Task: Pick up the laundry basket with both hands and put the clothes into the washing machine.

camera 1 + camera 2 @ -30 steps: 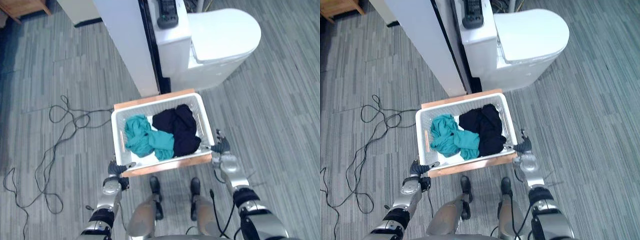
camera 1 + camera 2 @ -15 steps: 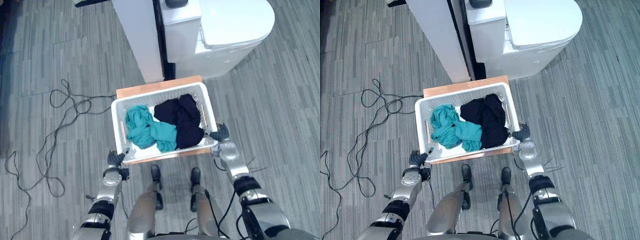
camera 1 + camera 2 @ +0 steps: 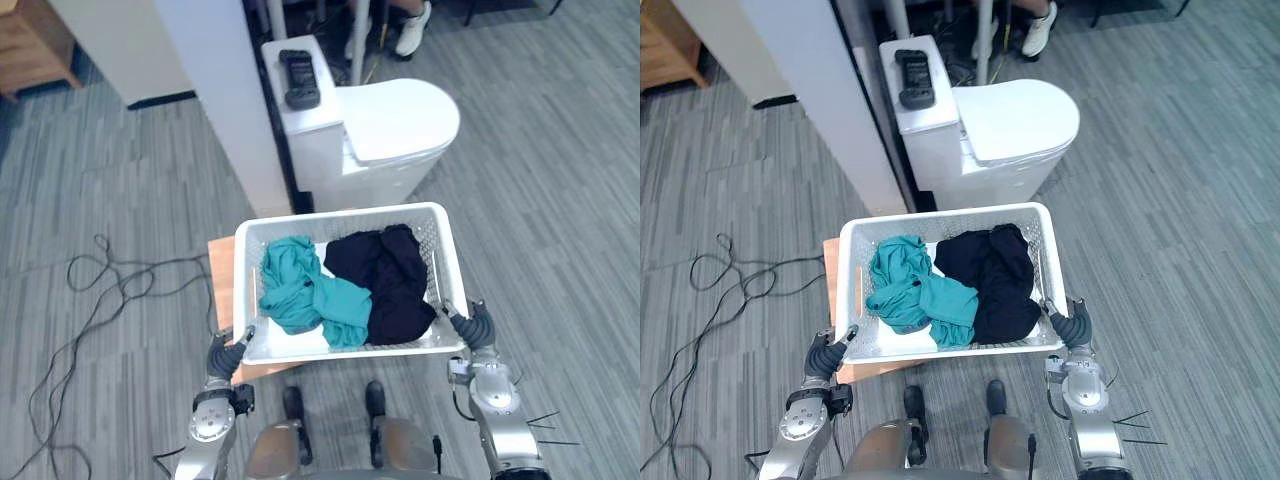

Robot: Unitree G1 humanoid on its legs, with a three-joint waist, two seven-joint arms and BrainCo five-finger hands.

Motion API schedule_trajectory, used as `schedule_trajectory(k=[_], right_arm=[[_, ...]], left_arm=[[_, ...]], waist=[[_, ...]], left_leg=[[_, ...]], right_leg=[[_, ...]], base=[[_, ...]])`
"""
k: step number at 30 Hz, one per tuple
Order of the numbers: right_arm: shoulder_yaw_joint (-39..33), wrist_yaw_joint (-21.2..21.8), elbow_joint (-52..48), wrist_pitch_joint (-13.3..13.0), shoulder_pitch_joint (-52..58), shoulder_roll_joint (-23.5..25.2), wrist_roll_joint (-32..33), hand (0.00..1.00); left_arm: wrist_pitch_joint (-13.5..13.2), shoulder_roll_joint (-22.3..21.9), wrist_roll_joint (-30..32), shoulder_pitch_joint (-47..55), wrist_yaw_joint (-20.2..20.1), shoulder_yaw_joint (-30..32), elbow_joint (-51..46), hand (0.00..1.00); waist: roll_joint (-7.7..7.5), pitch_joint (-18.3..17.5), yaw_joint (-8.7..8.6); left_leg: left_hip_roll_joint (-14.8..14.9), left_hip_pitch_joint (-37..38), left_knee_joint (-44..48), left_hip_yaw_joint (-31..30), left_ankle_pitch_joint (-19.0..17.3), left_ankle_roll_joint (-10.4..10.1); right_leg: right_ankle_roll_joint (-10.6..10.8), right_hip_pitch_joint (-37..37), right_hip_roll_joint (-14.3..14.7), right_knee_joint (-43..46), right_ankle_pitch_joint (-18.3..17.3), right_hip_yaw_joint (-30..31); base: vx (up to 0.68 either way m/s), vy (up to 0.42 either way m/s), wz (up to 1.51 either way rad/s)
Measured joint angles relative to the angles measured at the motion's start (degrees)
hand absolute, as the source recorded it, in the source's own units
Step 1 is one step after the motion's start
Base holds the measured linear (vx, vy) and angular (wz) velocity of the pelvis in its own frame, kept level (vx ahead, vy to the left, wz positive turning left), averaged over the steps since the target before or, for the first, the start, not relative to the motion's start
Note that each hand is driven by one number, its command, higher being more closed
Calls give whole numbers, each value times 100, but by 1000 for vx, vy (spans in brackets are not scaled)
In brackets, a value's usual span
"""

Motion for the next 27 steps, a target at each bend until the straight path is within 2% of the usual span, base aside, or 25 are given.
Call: schedule_trajectory(k=[4,5,6,7,8,9,10,11,13,14,15,16,18,19,20,21,22,23,24,25,26,27], right_arm=[[-233,-2,-472,-109,317,123,59,100],[-254,-3,-497,-151,322,131,60,100],[-279,-3,-495,-151,288,170,65,100],[-284,-3,-486,-151,254,205,65,100],[-274,-3,-437,-154,200,313,64,100],[-259,-3,-217,-154,119,345,64,100],[-233,0,-100,-152,109,366,64,100],[-152,-2,75,-146,102,393,64,100],[-108,-3,317,-142,34,391,90,100],[-109,-5,402,-141,-49,373,157,100],[-105,-5,442,-141,-108,352,164,100],[-101,-4,518,-132,-201,310,180,100],[-86,-4,639,-100,-244,221,284,100],[-14,-4,733,-94,-241,135,372,100],[60,-4,747,-85,-247,-52,464,100],[89,-4,746,-83,-261,-153,492,100],[115,-4,745,-77,-296,-242,497,100],[115,-4,744,-76,-286,-265,497,100],[151,7,744,-59,-257,-320,495,100],[184,11,744,-53,-236,-359,494,100],[247,73,742,-39,-220,-413,493,100],[287,101,725,-27,-192,-465,491,100]], left_arm=[[4,29,-4,-16,6,-140,-388,100],[5,29,-9,-61,11,-140,-388,100],[9,38,-9,-115,26,-139,-389,100],[13,59,-9,-128,34,-134,-388,100],[24,146,-12,-135,34,-119,-366,100],[63,154,-12,-124,43,-77,-368,100],[62,171,-11,-112,44,-38,-368,100],[60,168,-31,-115,44,53,-381,100],[58,176,-35,-120,46,102,-381,100],[54,176,-42,-140,60,102,-389,100],[52,174,-75,-149,83,101,-399,100],[56,145,-118,-190,132,88,-399,100],[64,110,-132,-198,140,64,-394,100],[63,108,-142,-141,139,31,-389,100],[61,102,-162,-59,139,-16,-346,100],[61,49,-183,-42,139,-26,-324,100],[60,-40,-230,25,138,-25,-305,100],[60,-84,-235,62,138,-32,-297,100],[58,-121,-235,158,135,-39,-296,100],[57,-121,-235,214,130,-47,-296,100],[53,-124,-235,305,128,-35,-296,100],[56,-171,-236,345,127,-31,-297,100]], waist=[[-78,-91,-40],[-96,-101,-67],[-115,-111,-77],[-118,-112,-88],[-191,-142,-109],[-148,-131,-137],[-151,-133,-132],[-173,-146,-135],[-162,-201,-139],[-179,-240,-135],[-192,-248,-123],[-192,-248,-123],[-190,-246,-123],[-138,-247,-97],[-25,-239,-18],[32,-243,26],[55,-241,83],[47,-236,147],[46,-234,255],[49,-232,312],[75,-202,352],[157,-189,350]], left_leg=[[2,278,-57,786,-119,104],[11,280,-44,990,-147,130],[60,297,-49,1346,-177,150],[114,323,-51,1565,-195,153],[191,419,-50,2049,-252,192],[313,613,-64,2488,-267,198],[375,760,-90,2725,-290,179],[429,1036,-81,3224,-383,49],[527,1320,-80,3957,-453,-39],[541,1409,-66,4221,-499,7],[551,1442,-20,4287,-551,26],[660,1468,290,4340,-705,28],[1098,1335,1551,4175,-895,213],[1501,1093,2760,3694,-750,700],[1574,742,3672,2804,-697,867],[1421,510,3961,2269,-798,689],[983,17,4133,1466,-964,448],[721,-309,4072,1100,-1050,395],[445,-667,3710,805,-1068,399],[332,-794,3437,714,-1060,385],[148,-992,2666,553,-996,277],[80,-1153,1714,454,-822,-2]], right_leg=[[113,-231,60,145,74,753],[192,-374,91,183,166,802],[184,-537,147,96,415,635],[59,-550,167,-93,593,389],[-511,-485,52,-392,479,-515],[-875,-501,-124,-308,130,-1693],[-980,-497,-200,-234,63,-2184],[-1141,-476,-367,-7,-30,-3050],[-1355,-499,-564,320,-179,-4043],[-1345,-618,-615,463,-195,-4356],[-1327,-722,-599,548,-195,-4313],[-1136,-935,-539,802,-223,-4019],[-1028,-1084,-396,1144,-289,-3528],[-1026,-1027,-182,1282,-295,-3189],[-1033,-891,73,1284,-304,-2873],[-1039,-815,181,1234,-310,-2724],[-1041,-681,275,1106,-309,-2515],[-1041,-550,310,965,-309,-2365],[-1052,-330,317,738,-302,-2231],[-1058,-218,317,614,-298,-2171],[-1055,55,333,298,-296,-2070],[-1013,332,410,-106,-292,-1974]], base=[[12,75,-95],[-56,59,-144],[-60,37,-131],[-70,4,-168],[-53,-11,-188],[-42,-17,-196],[-24,0,-213],[-3,-14,-181],[44,-90,-226],[78,-155,-229],[108,-210,-228],[147,-261,-212],[184,-236,-194],[249,-133,-191],[203,-91,-196],[244,13,-183],[156,66,-147],[239,105,-161],[167,76,-121],[218,108,-124],[289,135,-96],[310,138,-82]])
